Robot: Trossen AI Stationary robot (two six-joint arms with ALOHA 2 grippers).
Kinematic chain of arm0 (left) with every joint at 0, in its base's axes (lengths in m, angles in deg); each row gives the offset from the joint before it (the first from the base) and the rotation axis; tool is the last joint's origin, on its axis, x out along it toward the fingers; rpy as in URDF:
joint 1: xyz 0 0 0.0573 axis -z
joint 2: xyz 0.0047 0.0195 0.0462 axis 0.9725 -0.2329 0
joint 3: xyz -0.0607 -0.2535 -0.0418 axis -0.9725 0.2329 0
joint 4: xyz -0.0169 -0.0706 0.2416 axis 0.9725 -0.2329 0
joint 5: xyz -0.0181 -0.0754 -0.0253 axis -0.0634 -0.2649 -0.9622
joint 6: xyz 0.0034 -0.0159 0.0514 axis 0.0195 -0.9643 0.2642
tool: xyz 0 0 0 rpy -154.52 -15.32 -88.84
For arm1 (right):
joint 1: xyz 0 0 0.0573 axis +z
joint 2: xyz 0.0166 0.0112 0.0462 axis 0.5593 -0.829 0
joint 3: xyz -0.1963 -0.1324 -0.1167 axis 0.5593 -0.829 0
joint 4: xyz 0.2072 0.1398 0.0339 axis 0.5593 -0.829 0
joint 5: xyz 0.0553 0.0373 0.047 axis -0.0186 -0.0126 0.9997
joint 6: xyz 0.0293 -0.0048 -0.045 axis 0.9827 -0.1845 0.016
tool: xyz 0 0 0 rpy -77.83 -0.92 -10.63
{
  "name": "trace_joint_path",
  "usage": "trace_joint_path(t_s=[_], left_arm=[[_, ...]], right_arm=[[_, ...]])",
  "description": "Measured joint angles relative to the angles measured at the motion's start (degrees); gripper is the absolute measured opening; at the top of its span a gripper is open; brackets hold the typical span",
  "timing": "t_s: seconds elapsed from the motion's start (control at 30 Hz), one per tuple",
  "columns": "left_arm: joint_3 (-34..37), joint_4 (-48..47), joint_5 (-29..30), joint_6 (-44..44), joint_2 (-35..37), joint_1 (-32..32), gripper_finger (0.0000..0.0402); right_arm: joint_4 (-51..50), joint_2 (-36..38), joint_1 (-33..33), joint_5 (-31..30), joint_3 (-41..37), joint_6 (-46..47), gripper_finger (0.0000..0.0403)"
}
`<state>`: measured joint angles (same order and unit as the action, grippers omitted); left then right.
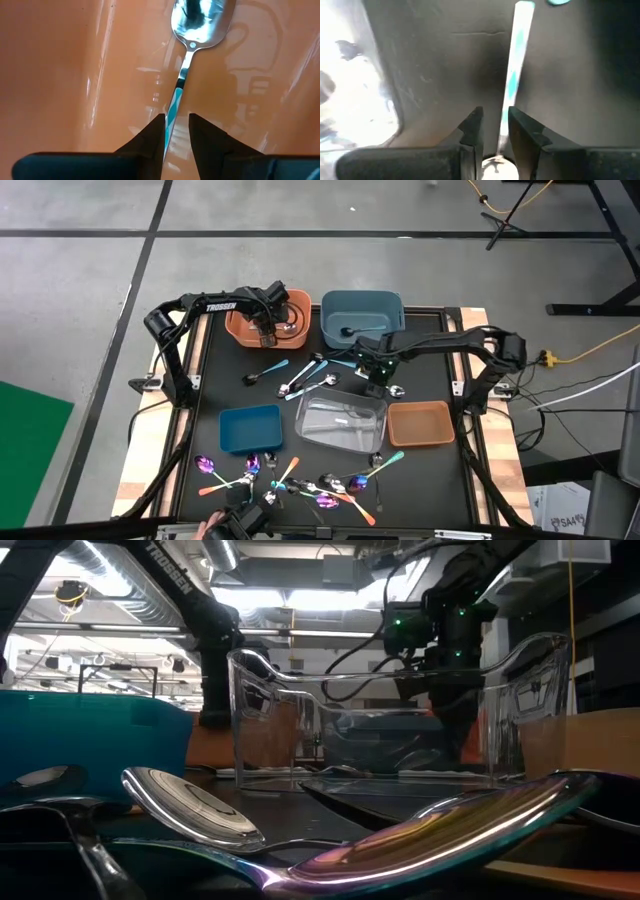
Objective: Sort silverware by color (type)
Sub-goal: Put the white patterned spoon into the orange bin
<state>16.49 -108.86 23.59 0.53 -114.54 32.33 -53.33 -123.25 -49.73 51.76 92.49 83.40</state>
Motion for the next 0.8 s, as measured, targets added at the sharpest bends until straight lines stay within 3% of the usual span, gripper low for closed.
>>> trace_joint_path(t_s=[0.8], left_arm=[[0.00,0.00,0.00,0.00,0.00,0.00,0.0081]], right_arm=[[1.54,-0.40,0.00,-1.50,0.02,2.82,0.0079]])
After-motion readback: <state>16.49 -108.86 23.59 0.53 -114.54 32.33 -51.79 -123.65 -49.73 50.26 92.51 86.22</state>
